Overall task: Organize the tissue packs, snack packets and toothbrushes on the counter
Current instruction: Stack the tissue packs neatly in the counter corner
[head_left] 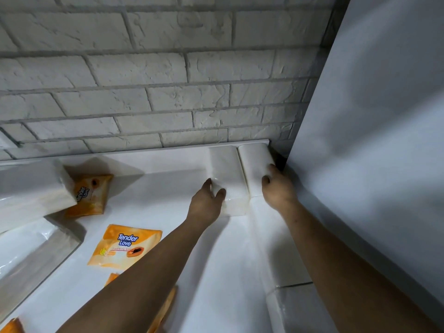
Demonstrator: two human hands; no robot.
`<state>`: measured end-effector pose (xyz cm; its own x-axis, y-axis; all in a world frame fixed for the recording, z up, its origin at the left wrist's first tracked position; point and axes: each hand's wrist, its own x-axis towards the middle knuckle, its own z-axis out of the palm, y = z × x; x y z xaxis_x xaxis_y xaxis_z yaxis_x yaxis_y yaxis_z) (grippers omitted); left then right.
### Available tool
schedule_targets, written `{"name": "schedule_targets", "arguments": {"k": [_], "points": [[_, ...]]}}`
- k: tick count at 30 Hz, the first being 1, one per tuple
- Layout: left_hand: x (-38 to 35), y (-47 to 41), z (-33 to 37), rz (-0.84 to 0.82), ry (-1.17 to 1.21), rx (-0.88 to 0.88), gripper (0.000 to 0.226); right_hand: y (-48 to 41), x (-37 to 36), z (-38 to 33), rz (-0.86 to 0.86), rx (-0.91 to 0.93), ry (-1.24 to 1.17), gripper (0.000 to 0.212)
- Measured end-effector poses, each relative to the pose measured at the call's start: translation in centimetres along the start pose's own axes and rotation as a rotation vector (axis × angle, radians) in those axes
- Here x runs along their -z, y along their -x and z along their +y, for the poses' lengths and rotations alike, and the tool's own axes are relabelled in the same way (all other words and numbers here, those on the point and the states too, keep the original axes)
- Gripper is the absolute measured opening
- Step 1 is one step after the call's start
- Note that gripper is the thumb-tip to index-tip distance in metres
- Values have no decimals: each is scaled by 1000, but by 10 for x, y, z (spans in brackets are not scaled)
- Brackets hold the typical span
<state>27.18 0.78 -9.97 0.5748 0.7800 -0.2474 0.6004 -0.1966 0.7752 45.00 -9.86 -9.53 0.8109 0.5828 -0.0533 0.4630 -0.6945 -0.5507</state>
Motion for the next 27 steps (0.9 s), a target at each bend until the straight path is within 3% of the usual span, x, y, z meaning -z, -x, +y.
{"name": "schedule_targets", "arguments": {"k": [5,11,19,27], "points": [[5,0,-4,-22,43,6,70,1,2,-1,-1,-18,13,50],[32,16,-7,58,94,-37,72,23,4,-37,198,66,116,54],[133,54,-31,277,46,-130,67,53,-33,-143,56,244,-37,56],[275,94,-102,507,-177,-112,66,103,-103,-264,-132,436,-78,56]]}}
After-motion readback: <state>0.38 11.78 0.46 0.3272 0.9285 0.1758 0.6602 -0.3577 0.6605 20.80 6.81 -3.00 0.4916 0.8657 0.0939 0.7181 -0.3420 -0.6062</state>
